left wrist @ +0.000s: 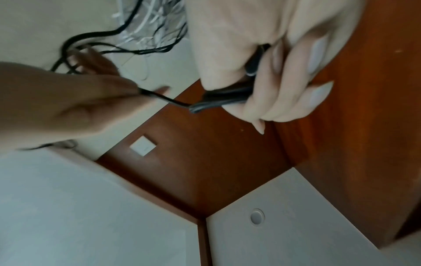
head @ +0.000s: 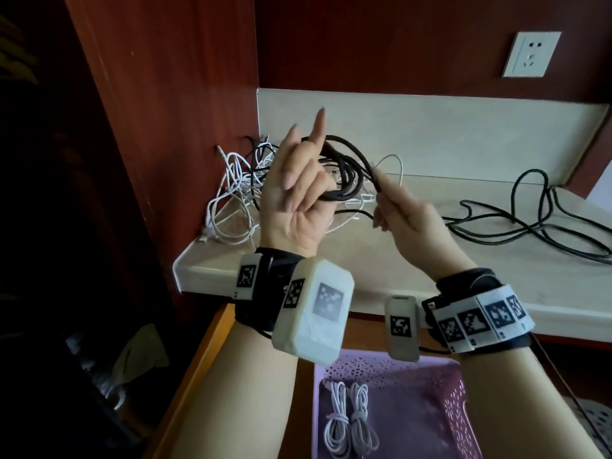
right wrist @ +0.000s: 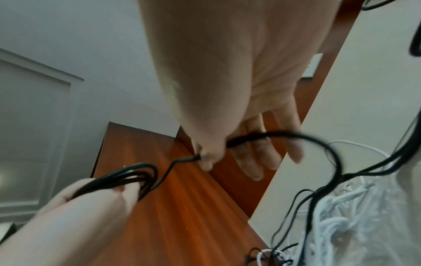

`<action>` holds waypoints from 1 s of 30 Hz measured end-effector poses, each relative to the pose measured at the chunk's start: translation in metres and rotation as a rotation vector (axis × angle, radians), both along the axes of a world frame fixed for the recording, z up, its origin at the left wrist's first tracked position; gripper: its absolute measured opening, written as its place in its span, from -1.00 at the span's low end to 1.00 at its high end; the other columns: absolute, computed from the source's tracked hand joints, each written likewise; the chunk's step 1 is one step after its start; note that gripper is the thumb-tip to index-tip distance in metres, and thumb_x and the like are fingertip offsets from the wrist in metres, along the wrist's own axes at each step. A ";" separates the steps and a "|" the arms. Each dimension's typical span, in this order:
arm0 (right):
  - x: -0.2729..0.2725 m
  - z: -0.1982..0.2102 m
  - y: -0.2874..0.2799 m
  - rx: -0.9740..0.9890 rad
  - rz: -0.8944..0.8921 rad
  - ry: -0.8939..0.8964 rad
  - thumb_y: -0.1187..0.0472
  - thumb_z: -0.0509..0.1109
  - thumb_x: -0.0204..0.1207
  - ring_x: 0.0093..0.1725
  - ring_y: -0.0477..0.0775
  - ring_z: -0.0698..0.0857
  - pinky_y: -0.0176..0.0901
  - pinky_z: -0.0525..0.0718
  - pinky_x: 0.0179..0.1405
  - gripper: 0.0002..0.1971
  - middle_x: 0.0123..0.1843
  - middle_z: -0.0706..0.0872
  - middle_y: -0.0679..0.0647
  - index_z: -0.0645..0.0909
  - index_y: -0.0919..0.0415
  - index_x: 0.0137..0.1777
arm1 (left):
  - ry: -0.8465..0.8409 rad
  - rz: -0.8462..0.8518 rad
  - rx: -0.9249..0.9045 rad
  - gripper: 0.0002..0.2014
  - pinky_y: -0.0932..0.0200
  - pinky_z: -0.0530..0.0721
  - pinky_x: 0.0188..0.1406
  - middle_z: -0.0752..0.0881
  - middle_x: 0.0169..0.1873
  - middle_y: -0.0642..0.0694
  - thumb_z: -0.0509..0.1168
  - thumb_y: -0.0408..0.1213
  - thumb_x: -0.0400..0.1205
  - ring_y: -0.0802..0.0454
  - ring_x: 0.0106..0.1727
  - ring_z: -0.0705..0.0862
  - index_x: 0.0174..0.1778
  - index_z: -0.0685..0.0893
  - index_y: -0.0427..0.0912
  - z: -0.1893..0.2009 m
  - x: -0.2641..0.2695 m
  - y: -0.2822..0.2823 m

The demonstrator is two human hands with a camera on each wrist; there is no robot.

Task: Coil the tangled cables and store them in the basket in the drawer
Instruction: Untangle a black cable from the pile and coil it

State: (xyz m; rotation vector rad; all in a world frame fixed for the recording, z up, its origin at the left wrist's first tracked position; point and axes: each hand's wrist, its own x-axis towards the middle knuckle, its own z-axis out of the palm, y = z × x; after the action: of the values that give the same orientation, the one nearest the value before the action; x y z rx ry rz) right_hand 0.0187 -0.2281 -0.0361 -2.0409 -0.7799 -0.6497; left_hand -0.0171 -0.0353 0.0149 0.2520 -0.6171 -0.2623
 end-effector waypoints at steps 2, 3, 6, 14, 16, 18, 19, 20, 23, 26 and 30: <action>0.004 -0.006 -0.003 -0.093 -0.034 0.089 0.28 0.14 0.70 -0.38 -0.12 0.51 -0.39 0.51 -0.19 -0.53 -0.37 0.58 0.03 0.41 -0.38 0.37 | 0.028 0.190 -0.081 -0.68 0.21 0.36 -0.75 0.57 -0.61 -0.23 0.00 -0.32 0.78 -0.07 -0.75 0.52 0.32 0.33 -0.51 -0.002 -0.006 0.012; 0.004 -0.008 -0.003 -0.113 -0.026 0.139 0.29 0.15 0.70 -0.41 -0.13 0.50 -0.39 0.50 -0.23 -0.55 -0.40 0.56 0.00 0.44 -0.36 0.33 | 0.027 0.271 -0.089 -0.68 0.21 0.37 -0.75 0.58 -0.58 -0.22 -0.01 -0.29 0.78 -0.05 -0.74 0.51 0.33 0.31 -0.48 -0.002 -0.009 0.016; -0.001 -0.006 0.000 -0.081 0.028 0.248 0.30 0.18 0.68 -0.49 -0.16 0.48 -0.39 0.53 -0.31 -0.63 -0.47 0.55 -0.04 0.57 -0.12 0.34 | 0.061 0.538 -0.103 -0.59 0.26 0.42 -0.75 0.68 -0.43 -0.21 0.22 -0.44 0.67 0.06 -0.73 0.46 0.38 0.22 -0.34 0.004 -0.016 0.020; -0.028 0.016 0.002 0.042 0.353 0.422 0.33 0.22 0.63 -0.52 0.08 0.37 -0.33 0.44 -0.50 -0.76 -0.54 0.41 0.07 0.66 0.33 0.20 | 0.027 0.969 0.126 -0.56 -0.11 0.36 0.52 0.29 0.59 0.19 -0.15 -0.09 0.81 0.18 0.59 0.31 0.61 0.29 -0.05 0.010 -0.003 0.023; -0.034 0.023 0.002 0.001 0.343 0.389 0.42 0.22 0.65 -0.50 -0.02 0.32 -0.34 0.35 -0.49 -0.75 -0.51 0.37 0.03 0.69 0.26 0.18 | 0.120 1.059 0.308 -0.53 -0.08 0.42 0.49 0.34 0.59 0.08 -0.01 -0.01 0.78 0.10 0.58 0.35 0.61 0.31 -0.05 0.004 0.007 0.025; -0.040 0.030 0.005 -0.135 0.247 0.294 0.39 0.27 0.63 -0.49 -0.06 0.36 -0.33 0.37 -0.46 -0.74 -0.51 0.42 0.00 0.73 0.11 0.13 | 0.187 1.190 0.530 -0.52 -0.04 0.47 0.47 0.44 0.51 0.02 0.15 0.00 0.73 0.06 0.51 0.46 0.56 0.39 -0.07 -0.001 0.015 0.020; -0.044 0.035 0.005 -0.196 0.179 0.231 0.35 0.31 0.61 -0.51 -0.11 0.37 -0.39 0.37 -0.47 -0.76 -0.51 0.47 -0.01 0.75 0.07 0.08 | 0.147 1.249 0.657 -0.57 -0.02 0.43 0.50 0.45 0.46 0.16 0.17 -0.04 0.73 0.13 0.47 0.47 0.53 0.42 0.00 -0.003 0.016 0.016; -0.047 0.040 0.003 -0.231 0.115 0.159 0.32 0.33 0.60 -0.53 -0.14 0.40 -0.48 0.34 -0.49 -0.79 -0.51 0.52 -0.01 0.76 0.06 0.05 | 0.057 1.293 0.810 -0.62 -0.02 0.38 0.53 0.43 0.38 0.33 0.16 -0.06 0.74 0.20 0.42 0.47 0.50 0.42 0.08 -0.004 0.016 0.012; -0.056 0.055 -0.005 -0.199 0.000 -0.006 0.24 0.39 0.57 -0.45 -0.18 0.53 -0.55 0.38 -0.43 -0.86 -0.42 0.64 0.01 0.78 0.08 -0.01 | -0.209 1.139 1.153 -0.65 0.14 0.66 0.22 0.32 0.37 0.46 0.09 -0.14 0.77 0.21 0.12 0.70 0.49 0.33 0.03 -0.006 0.014 0.000; -0.059 0.060 -0.011 -0.052 -0.058 -0.062 0.20 0.49 0.48 -0.40 0.01 0.58 -0.33 0.49 -0.40 -0.97 -0.39 0.70 0.01 0.76 0.09 -0.15 | -0.292 0.957 1.403 -0.75 0.22 0.59 -0.49 0.66 0.16 0.16 0.10 -0.17 0.77 0.16 -0.55 0.68 0.24 0.52 -0.23 -0.005 0.005 -0.010; -0.057 0.059 -0.018 0.075 -0.126 -0.085 0.06 0.60 0.32 -0.49 -0.01 0.37 -0.15 0.38 -0.45 -0.72 -0.50 0.50 0.07 0.61 0.22 -0.18 | -0.401 0.712 1.516 -0.47 0.27 0.31 -0.71 0.74 -0.50 -0.24 -0.06 0.08 0.75 -0.05 -0.80 0.38 -0.04 0.49 -0.39 0.003 -0.017 -0.026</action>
State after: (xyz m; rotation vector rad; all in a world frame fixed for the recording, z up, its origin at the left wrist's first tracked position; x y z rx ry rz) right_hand -0.0379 -0.2457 0.0232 -2.0167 -0.6687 -0.8293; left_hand -0.0341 -0.0615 0.0177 1.9776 -0.5718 0.0727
